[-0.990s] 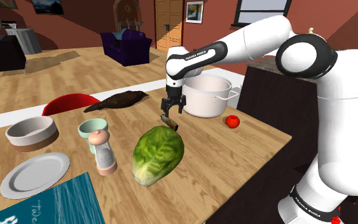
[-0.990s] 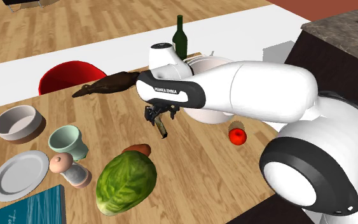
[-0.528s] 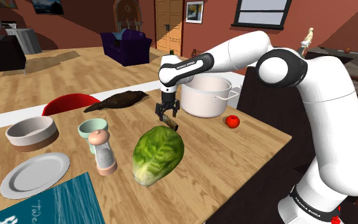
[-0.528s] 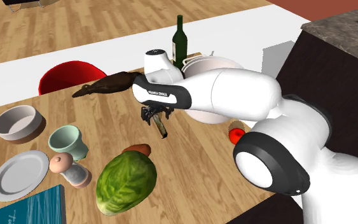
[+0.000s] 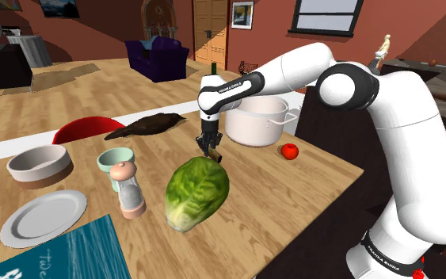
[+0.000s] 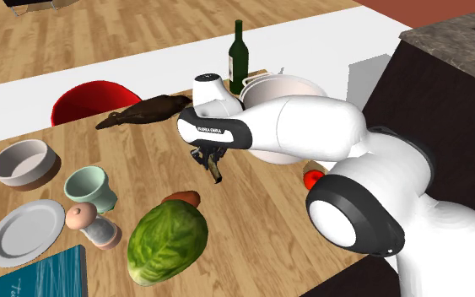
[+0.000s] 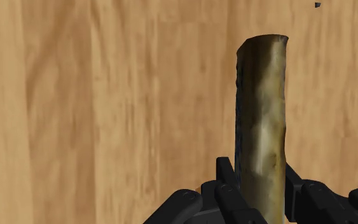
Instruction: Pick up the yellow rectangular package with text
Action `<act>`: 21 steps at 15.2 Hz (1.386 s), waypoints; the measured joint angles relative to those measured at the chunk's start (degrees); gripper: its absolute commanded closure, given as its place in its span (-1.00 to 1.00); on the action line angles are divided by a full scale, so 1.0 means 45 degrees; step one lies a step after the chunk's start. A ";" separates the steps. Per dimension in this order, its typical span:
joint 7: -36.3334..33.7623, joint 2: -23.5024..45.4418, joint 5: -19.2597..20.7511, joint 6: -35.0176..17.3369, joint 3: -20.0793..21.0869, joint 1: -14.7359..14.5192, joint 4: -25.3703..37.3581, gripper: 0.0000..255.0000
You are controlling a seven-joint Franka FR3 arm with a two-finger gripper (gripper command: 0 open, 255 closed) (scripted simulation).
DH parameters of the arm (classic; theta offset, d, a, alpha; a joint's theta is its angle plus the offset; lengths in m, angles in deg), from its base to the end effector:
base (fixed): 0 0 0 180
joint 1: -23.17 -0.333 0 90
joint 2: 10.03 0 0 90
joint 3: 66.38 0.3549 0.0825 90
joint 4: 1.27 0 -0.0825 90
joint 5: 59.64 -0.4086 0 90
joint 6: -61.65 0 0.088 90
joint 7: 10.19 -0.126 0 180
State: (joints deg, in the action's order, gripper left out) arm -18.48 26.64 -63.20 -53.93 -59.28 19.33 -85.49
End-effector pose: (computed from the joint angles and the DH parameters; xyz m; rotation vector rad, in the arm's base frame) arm 0.7357 0.1310 0.2991 -3.0240 0.0063 0.1650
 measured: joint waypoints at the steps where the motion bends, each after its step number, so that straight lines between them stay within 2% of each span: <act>1: 0.0000 0.0001 -0.0001 -0.0006 0.0002 -0.0002 -0.0002 1.00; 8: 0.0007 -0.0024 -0.0002 0.0077 0.0001 0.0008 0.0048 1.00; 21: -0.0129 -0.0781 -0.0026 0.1750 0.0036 0.0040 0.0976 1.00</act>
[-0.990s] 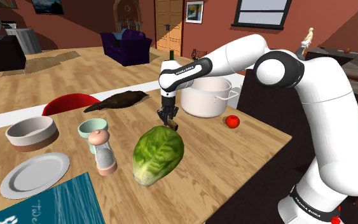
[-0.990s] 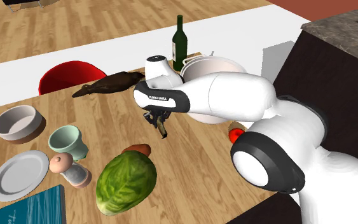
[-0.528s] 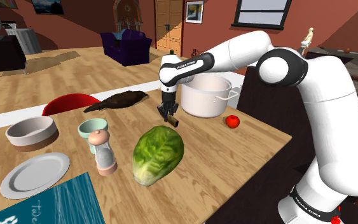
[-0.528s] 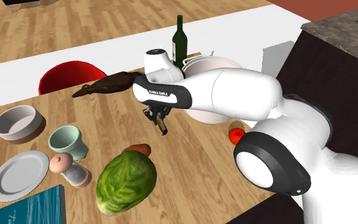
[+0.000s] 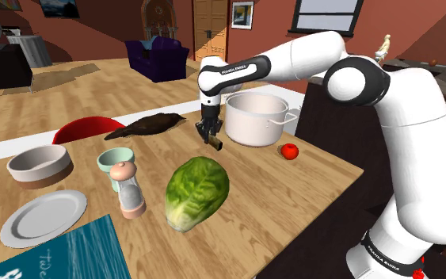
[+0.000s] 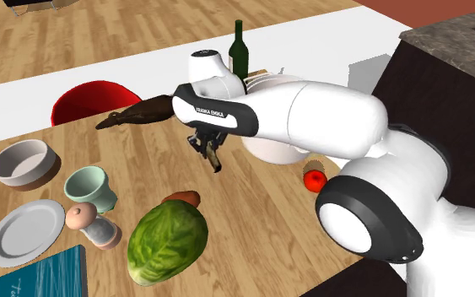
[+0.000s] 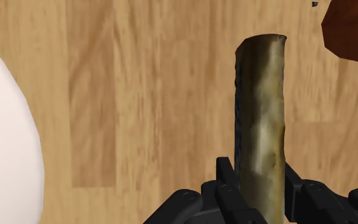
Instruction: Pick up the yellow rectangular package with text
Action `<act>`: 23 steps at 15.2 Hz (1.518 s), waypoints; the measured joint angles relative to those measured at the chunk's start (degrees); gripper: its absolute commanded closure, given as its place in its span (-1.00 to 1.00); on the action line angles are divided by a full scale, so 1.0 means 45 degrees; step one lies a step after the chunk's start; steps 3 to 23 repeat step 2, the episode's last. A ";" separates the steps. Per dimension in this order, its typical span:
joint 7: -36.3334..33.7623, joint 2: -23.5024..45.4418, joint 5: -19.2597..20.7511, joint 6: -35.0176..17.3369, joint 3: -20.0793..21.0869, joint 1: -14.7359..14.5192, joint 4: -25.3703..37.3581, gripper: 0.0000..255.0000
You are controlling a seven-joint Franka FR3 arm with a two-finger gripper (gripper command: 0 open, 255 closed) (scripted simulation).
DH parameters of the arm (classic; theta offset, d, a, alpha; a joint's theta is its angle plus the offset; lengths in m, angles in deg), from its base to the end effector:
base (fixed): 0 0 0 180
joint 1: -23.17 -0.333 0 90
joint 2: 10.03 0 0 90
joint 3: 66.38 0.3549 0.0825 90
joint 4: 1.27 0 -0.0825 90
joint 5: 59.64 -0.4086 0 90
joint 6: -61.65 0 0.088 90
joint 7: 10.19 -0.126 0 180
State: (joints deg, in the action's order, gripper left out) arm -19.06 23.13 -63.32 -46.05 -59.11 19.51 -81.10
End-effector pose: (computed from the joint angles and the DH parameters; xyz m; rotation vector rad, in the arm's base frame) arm 0.7361 0.1300 0.3710 -3.0238 0.0056 0.1654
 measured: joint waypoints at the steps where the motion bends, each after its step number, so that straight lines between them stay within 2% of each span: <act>1: -0.0029 0.0010 0.0005 0.0185 0.0002 -0.0012 0.0194 1.00; 23: -0.0035 -0.0025 0.0004 0.0261 0.0004 -0.0011 0.0236 1.00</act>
